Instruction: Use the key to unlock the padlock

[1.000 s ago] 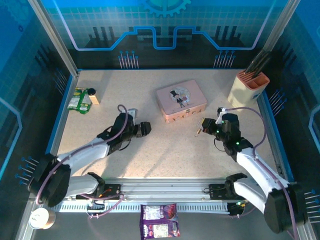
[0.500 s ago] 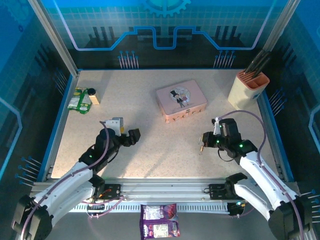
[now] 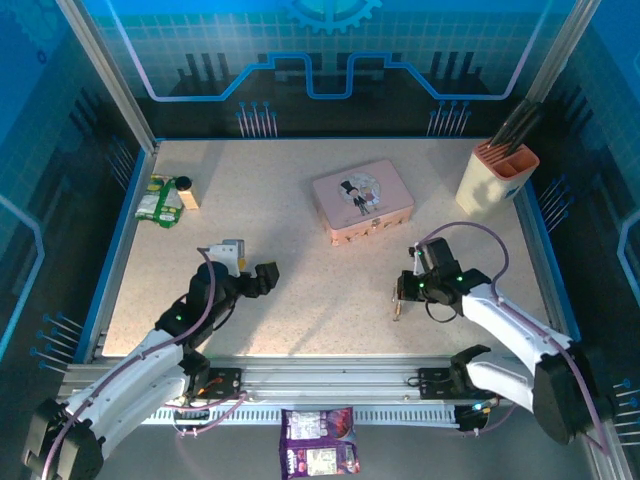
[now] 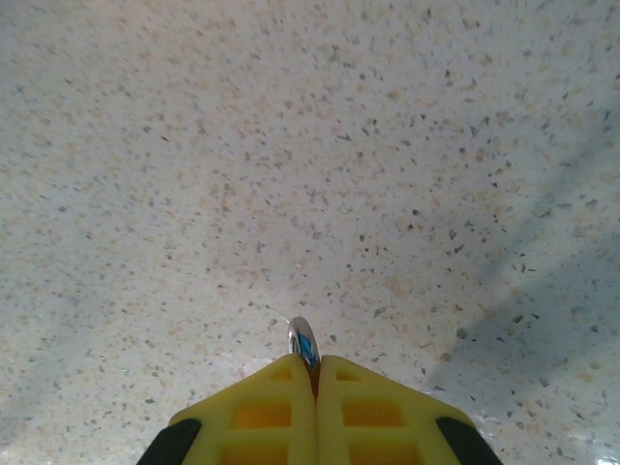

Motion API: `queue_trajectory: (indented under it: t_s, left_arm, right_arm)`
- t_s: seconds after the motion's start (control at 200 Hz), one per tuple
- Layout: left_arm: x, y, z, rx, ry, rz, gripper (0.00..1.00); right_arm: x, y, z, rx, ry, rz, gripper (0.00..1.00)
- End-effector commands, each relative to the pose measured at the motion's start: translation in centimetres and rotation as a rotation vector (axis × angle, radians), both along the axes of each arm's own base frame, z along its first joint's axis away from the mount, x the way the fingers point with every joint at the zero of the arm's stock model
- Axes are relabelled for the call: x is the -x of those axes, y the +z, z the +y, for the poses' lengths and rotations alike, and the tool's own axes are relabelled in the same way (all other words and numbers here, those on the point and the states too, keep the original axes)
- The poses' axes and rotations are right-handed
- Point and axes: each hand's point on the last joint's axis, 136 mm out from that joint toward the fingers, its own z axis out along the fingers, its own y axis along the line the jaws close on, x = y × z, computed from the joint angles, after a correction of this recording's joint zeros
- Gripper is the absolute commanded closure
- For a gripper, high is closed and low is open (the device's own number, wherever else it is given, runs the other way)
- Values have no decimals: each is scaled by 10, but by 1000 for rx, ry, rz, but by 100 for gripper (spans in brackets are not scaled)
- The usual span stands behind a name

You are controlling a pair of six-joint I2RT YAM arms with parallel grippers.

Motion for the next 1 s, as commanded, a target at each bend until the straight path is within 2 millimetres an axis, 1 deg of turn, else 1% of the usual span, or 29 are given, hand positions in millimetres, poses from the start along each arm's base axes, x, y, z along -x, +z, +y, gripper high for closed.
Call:
queue_trajectory:
  t_s: [0.0, 0.04, 0.11, 0.17, 0.275, 0.315, 0.365, 0.43, 0.54, 0.585, 0.69, 0.715, 0.745, 0.761, 0.771, 0.861, 0.941, 0.996]
  left_arm:
    - [0, -5, 7, -15, 25, 2, 7]
    - [0, -5, 7, -15, 24, 4, 7]
    - [0, -5, 7, -17, 28, 6, 7]
    - [0, -5, 8, -20, 32, 5, 7]
    - [-1, -5, 9, -17, 38, 2, 6]
    - [-1, -4, 9, -16, 39, 0, 6]
    - [-1, -4, 9, -17, 41, 0, 5]
    - [-1, -4, 9, -17, 42, 0, 5]
    - [-2, -5, 8, 0, 44, 8, 3]
    - [-2, -5, 5, 11, 37, 13, 2]
    - [-3, -5, 5, 22, 41, 21, 1]
    - [-3, -4, 5, 23, 47, 21, 1]
    - [-4, -4, 7, 18, 59, 24, 1]
    - [-5, -3, 9, 12, 66, 26, 1]
    - [-5, -4, 10, 8, 71, 30, 1]
    - [-10, -4, 16, -52, 111, 79, 1]
    - [-19, 6, 8, -77, 79, 80, 1]
    - [-24, 14, 8, -84, 85, 67, 1]
  right_arm:
    - [-7, -2, 12, -42, 11, 1, 100]
    - [-7, -5, 13, -43, 8, 12, 100]
    - [-8, -8, 14, -43, 4, 27, 90]
    - [-9, -8, 16, -48, 7, 26, 85]
    - [-10, -8, 12, -34, -4, 14, 76]
    - [-10, -7, 12, -29, -1, 7, 70]
    - [-10, -5, 11, -23, 2, 2, 59]
    - [-9, -3, 8, -9, 2, 1, 50]
    - [-9, 5, 5, 1, 6, -22, 39]
    - [-9, 9, 5, -2, 11, -34, 37]
    - [-9, 22, 3, 0, 17, -73, 26]
    - [-9, 25, 3, 3, 22, -85, 20]
    - [-11, 31, 1, 4, 21, -106, 10]
    - [-12, 34, 1, 4, 20, -119, 2]
    - [-13, 35, 0, 3, 20, -126, 0]
    - [-26, 60, -6, -16, -5, -209, 0]
    - [-41, 85, -16, -39, -54, -277, 0]
    - [-50, 103, -21, -49, -72, -333, 0]
